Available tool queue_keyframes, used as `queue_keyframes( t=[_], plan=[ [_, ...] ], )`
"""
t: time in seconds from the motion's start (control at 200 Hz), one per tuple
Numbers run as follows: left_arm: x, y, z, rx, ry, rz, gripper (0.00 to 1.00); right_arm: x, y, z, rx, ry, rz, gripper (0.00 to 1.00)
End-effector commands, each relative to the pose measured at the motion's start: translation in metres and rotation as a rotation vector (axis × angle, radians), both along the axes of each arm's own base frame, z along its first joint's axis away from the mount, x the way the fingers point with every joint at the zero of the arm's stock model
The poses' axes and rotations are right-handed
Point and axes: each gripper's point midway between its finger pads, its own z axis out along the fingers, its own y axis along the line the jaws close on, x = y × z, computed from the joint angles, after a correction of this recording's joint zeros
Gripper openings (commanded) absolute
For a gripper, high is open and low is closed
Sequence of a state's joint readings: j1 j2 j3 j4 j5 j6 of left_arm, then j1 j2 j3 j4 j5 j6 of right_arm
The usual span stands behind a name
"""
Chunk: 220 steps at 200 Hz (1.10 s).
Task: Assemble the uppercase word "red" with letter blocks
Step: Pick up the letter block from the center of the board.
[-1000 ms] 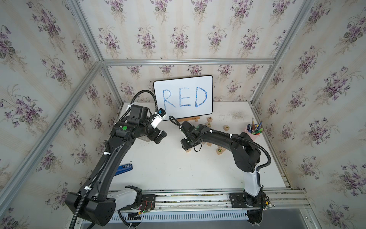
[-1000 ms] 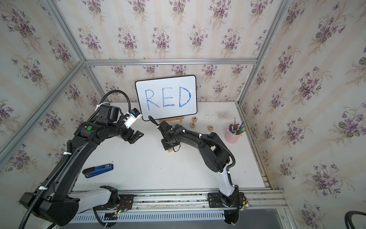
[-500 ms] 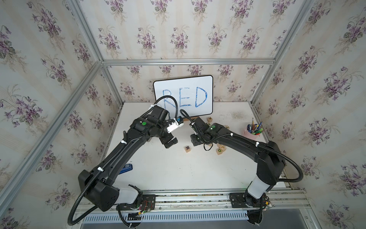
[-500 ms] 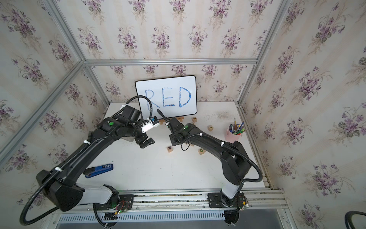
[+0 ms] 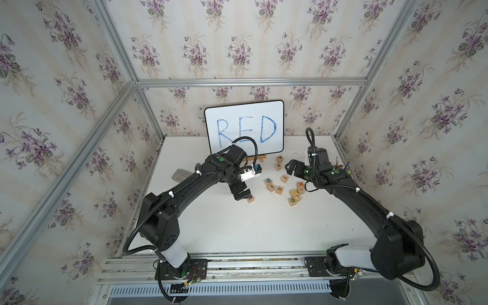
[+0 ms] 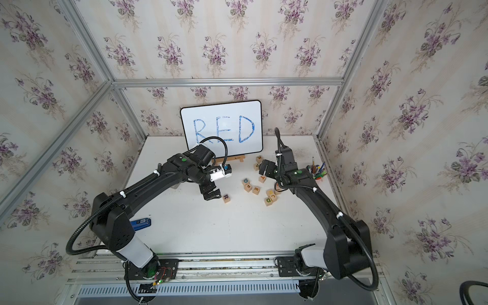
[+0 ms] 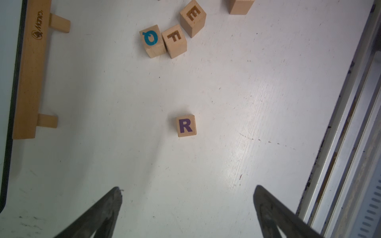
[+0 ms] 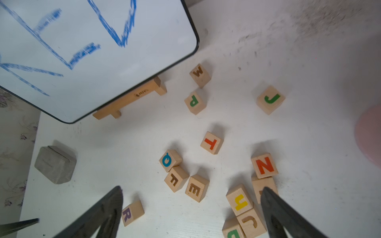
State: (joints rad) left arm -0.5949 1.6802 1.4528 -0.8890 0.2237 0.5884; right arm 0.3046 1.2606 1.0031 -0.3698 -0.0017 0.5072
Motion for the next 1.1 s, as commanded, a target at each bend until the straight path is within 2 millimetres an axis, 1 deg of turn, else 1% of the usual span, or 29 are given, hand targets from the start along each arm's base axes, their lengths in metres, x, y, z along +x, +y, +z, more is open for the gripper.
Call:
queue_keyframes(
  t=[0.0, 0.065, 0.12, 0.175, 0.27, 0.335, 0.405, 0.45, 0.47, 0.495, 0.565, 0.665, 0.7, 0.8, 0.899, 0.959, 0.994, 1.094],
  plan=[
    [0.004, -0.011, -0.004, -0.036, -0.002, -0.026, 0.99, -0.004, -0.023, 0.016, 0.086, -0.106, -0.088, 1.00],
    [0.006, -0.014, -0.014, -0.027, 0.009, -0.026, 0.99, -0.006, -0.022, 0.016, 0.188, -0.144, -0.048, 0.99],
    [0.007, -0.017, -0.024, -0.012, 0.019, -0.027, 0.99, -0.005, -0.022, 0.014, 0.177, -0.114, -0.042, 0.91],
    [0.009, -0.020, -0.033, 0.008, 0.023, -0.024, 0.99, -0.004, -0.019, 0.011, 0.169, -0.083, -0.024, 0.87],
    [0.011, -0.026, -0.046, 0.019, 0.038, -0.026, 0.99, -0.006, -0.017, 0.013, 0.177, -0.087, -0.009, 0.81],
    [0.014, -0.030, -0.055, 0.029, 0.051, -0.011, 0.99, -0.009, -0.013, 0.017, 0.170, -0.093, 0.016, 0.73],
    [0.018, -0.032, -0.065, 0.054, 0.055, 0.018, 0.99, -0.011, -0.010, 0.020, 0.157, -0.091, 0.042, 0.67],
    [0.017, -0.034, -0.072, 0.064, 0.063, 0.024, 0.99, -0.013, -0.009, 0.021, 0.146, -0.100, 0.058, 0.60],
    [0.021, -0.031, -0.077, 0.093, 0.045, 0.042, 0.99, -0.014, -0.008, 0.022, 0.141, -0.104, 0.064, 0.56],
    [0.024, -0.030, -0.080, 0.110, 0.034, 0.055, 0.99, -0.015, -0.008, 0.022, 0.133, -0.107, 0.069, 0.54],
    [0.025, -0.028, -0.091, 0.146, 0.033, 0.071, 0.99, -0.017, -0.011, 0.020, 0.116, -0.101, 0.063, 0.52],
    [0.025, -0.027, -0.103, 0.175, 0.033, 0.084, 0.99, -0.019, -0.012, 0.013, 0.109, -0.093, 0.058, 0.48],
    [0.026, -0.026, -0.105, 0.184, 0.030, 0.089, 0.99, -0.019, -0.010, 0.011, 0.113, -0.092, 0.064, 0.45],
    [0.027, -0.025, -0.112, 0.203, 0.029, 0.110, 0.99, -0.019, -0.005, 0.005, 0.114, -0.080, 0.081, 0.42],
    [0.028, -0.023, -0.118, 0.218, 0.030, 0.131, 0.96, -0.018, -0.003, 0.001, 0.108, -0.073, 0.090, 0.38],
    [0.027, -0.023, -0.120, 0.222, 0.036, 0.135, 0.91, -0.017, -0.001, 0.001, 0.111, -0.076, 0.096, 0.38],
    [0.026, -0.023, -0.122, 0.224, 0.039, 0.137, 0.90, -0.016, -0.001, 0.001, 0.113, -0.077, 0.097, 0.38],
    [0.025, -0.021, -0.127, 0.240, 0.037, 0.140, 0.85, -0.016, 0.000, -0.001, 0.109, -0.074, 0.099, 0.41]
  ],
)
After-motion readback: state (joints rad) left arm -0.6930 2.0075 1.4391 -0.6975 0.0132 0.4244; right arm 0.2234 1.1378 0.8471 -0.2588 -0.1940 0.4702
